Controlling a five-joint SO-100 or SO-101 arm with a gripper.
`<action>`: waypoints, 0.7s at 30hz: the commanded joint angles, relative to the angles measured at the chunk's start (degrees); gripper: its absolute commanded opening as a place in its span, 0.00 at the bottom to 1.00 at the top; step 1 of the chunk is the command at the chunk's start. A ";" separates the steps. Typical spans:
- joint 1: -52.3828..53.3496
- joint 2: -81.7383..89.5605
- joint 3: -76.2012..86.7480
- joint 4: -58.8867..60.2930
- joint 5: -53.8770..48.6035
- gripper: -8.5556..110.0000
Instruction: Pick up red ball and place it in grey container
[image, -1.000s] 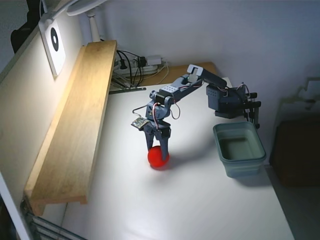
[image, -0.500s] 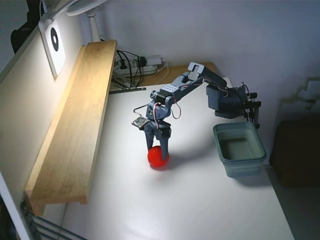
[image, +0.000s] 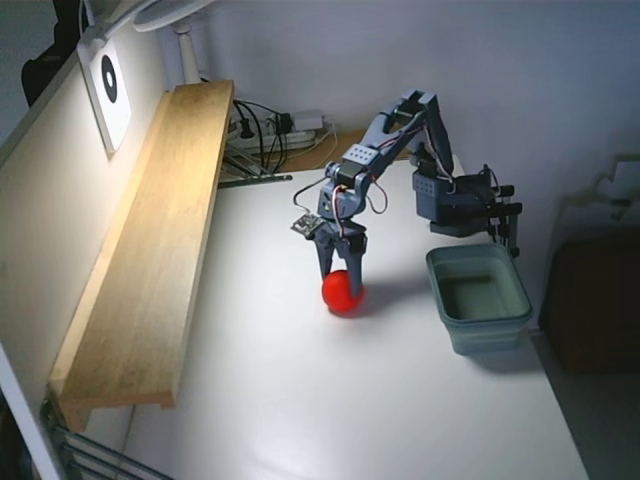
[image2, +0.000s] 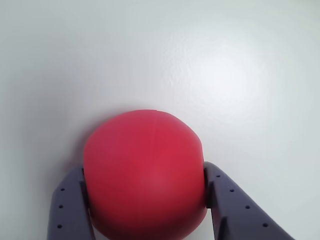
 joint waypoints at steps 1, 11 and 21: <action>-0.35 9.41 5.72 -0.73 0.09 0.27; -0.35 19.46 14.47 0.56 0.09 0.27; -0.35 19.58 -0.78 15.94 0.09 0.27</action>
